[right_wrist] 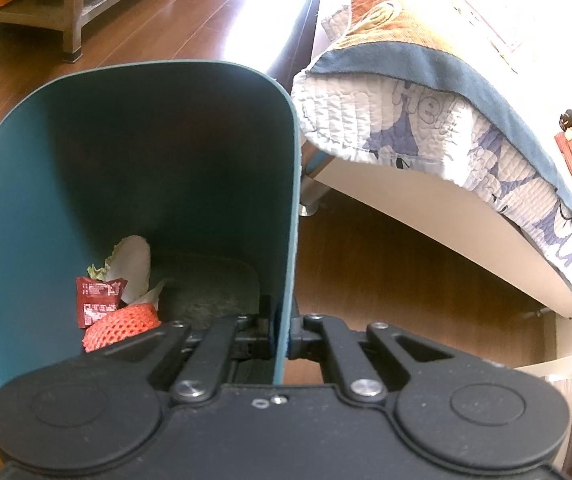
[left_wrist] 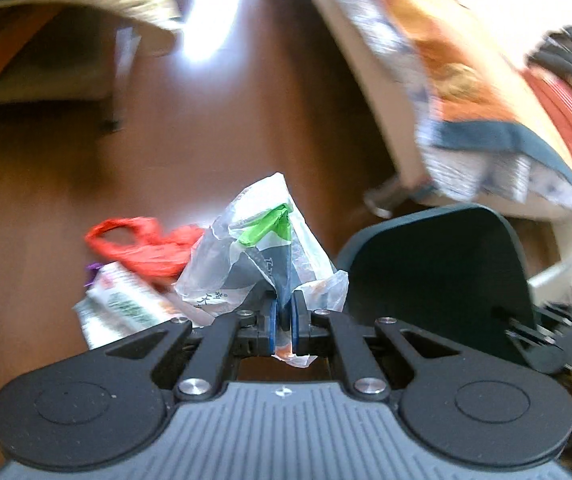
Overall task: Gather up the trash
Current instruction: 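Carry the clear plastic bag with the left gripper into the bin and release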
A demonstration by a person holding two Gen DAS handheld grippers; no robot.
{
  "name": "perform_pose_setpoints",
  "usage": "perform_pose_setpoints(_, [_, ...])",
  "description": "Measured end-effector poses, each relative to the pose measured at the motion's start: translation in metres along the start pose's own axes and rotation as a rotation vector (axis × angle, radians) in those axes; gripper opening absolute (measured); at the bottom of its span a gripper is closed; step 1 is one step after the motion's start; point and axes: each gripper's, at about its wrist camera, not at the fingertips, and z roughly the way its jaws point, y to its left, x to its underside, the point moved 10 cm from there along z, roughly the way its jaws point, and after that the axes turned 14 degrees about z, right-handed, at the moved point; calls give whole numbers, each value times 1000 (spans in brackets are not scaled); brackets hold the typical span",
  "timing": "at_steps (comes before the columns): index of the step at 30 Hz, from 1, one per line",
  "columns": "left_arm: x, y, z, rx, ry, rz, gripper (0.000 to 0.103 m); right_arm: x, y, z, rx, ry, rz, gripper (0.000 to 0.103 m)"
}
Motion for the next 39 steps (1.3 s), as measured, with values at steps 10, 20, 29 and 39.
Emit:
perform_pose_setpoints(10, [-10, -122, 51, 128, 66, 244, 6, 5, 2, -6, 14, -14, -9, 4])
perform_pose_setpoints(20, [21, -148, 126, 52, 245, 388, 6, 5, 2, -8, 7, -18, -8, 4])
perform_pose_setpoints(29, [45, -155, 152, 48, 328, 443, 6, 4, 1, -7, 4, -20, -6, 4])
perform_pose_setpoints(39, [50, -157, 156, 79, 341, 417, 20, 5, 1, -7, 6, -15, -7, 5])
